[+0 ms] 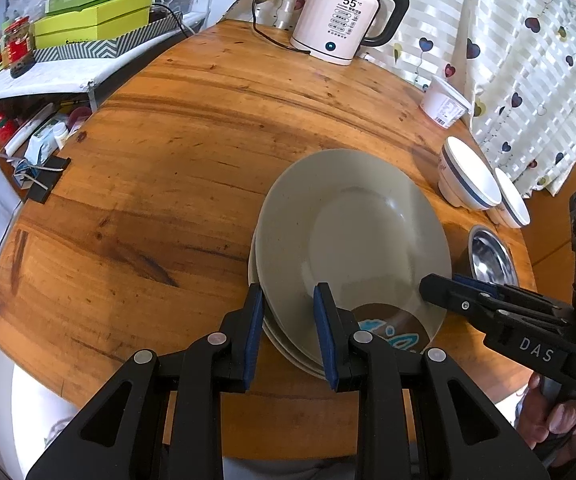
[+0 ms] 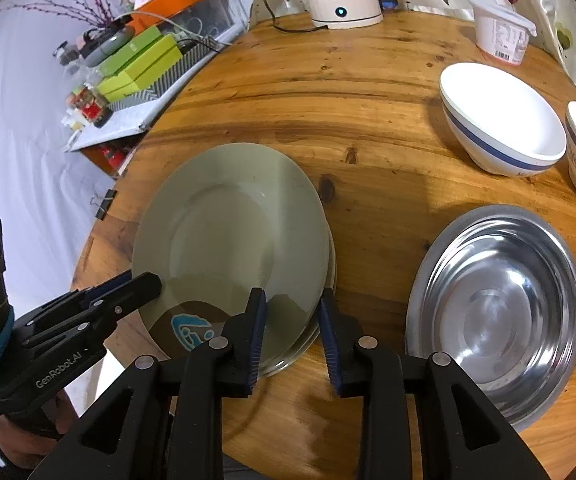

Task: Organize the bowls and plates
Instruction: 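Open the right gripper to release the plate stack and withdraw it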

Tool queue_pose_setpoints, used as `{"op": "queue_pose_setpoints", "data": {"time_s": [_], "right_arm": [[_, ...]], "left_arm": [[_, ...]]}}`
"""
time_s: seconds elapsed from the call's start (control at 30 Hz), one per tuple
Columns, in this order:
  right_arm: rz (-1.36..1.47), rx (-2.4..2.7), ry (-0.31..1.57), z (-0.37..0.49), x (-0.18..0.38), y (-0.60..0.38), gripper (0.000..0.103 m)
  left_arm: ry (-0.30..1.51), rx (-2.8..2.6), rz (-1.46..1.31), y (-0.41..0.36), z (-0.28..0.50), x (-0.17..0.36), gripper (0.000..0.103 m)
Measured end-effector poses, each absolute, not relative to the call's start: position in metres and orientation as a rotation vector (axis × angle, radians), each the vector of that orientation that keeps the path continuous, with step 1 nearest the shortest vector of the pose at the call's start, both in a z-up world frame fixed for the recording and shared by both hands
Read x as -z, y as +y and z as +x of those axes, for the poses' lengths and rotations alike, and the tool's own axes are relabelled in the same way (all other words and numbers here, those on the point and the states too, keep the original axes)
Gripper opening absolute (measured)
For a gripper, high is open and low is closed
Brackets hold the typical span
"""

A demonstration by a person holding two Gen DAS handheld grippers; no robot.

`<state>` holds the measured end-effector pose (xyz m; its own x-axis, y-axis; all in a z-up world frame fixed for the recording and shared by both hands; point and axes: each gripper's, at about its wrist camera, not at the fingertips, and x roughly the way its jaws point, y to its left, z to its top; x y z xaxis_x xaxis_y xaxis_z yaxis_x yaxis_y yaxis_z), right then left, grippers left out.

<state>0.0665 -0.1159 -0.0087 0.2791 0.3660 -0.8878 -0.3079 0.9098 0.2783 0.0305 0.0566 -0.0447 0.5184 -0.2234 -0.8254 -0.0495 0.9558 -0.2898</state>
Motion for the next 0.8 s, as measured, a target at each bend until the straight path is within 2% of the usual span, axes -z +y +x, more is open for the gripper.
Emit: {"op": "queue_pose_setpoints", "data": {"time_s": [0.8], "right_arm": [[-0.021, -0.440, 1.160, 0.0601, 0.0072, -0.1134, 0.031]], "left_arm": [[1.024, 0.095, -0.284, 0.0536, 0.0270, 0.0461, 0.027]]}}
